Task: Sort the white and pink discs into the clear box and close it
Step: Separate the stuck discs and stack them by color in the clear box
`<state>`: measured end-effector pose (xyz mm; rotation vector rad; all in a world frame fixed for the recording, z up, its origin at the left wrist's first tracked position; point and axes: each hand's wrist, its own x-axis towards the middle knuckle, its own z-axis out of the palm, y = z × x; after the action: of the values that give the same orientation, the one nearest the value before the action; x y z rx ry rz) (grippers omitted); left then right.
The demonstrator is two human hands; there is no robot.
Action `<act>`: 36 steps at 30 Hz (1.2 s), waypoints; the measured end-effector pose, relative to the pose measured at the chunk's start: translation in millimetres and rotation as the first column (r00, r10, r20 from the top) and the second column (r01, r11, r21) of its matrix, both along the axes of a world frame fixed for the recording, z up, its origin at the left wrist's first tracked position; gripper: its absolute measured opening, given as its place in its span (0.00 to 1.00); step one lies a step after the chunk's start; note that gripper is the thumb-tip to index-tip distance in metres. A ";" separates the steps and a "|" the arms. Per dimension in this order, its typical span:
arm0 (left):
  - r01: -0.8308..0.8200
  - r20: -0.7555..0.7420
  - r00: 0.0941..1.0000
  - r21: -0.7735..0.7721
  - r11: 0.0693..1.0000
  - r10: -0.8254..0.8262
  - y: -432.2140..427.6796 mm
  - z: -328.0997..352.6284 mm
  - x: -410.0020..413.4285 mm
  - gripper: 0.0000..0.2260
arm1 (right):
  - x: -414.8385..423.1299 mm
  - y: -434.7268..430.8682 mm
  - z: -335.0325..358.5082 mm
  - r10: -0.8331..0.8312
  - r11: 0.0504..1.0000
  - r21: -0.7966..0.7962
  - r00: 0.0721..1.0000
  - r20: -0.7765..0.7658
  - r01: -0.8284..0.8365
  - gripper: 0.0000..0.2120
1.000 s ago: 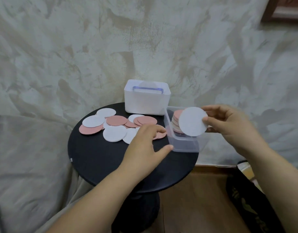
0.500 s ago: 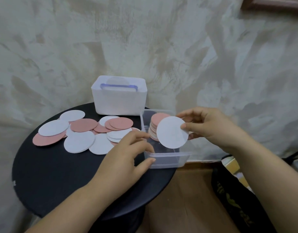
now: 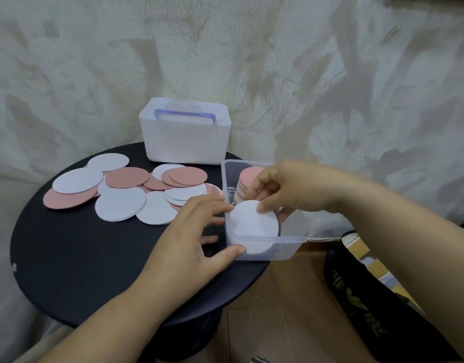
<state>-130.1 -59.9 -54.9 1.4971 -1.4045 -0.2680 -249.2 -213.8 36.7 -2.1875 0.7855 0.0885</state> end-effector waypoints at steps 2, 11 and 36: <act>0.016 0.002 1.000 -0.008 1.000 -0.016 0.4 -1.0 0.2 0.22 | 4.1 0.2 -3.8 0.011 1.000 -0.023 0.999 -0.042 -0.012 0.08; 0.026 0.049 0.999 -0.019 0.999 -0.025 -1.5 -4.7 2.8 0.21 | 6.8 8.0 -10.6 0.016 0.945 -0.321 0.988 -0.152 -0.065 0.09; 0.014 0.096 0.995 0.019 1.000 -0.016 -0.5 -8.8 4.2 0.23 | 14.2 10.3 -6.9 0.024 0.934 -0.326 0.935 -0.354 -0.148 0.11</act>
<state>-125.8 -60.4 -63.7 1.5327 -1.4934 -0.2211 -235.0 -203.5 29.8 -2.5865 0.9550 0.4180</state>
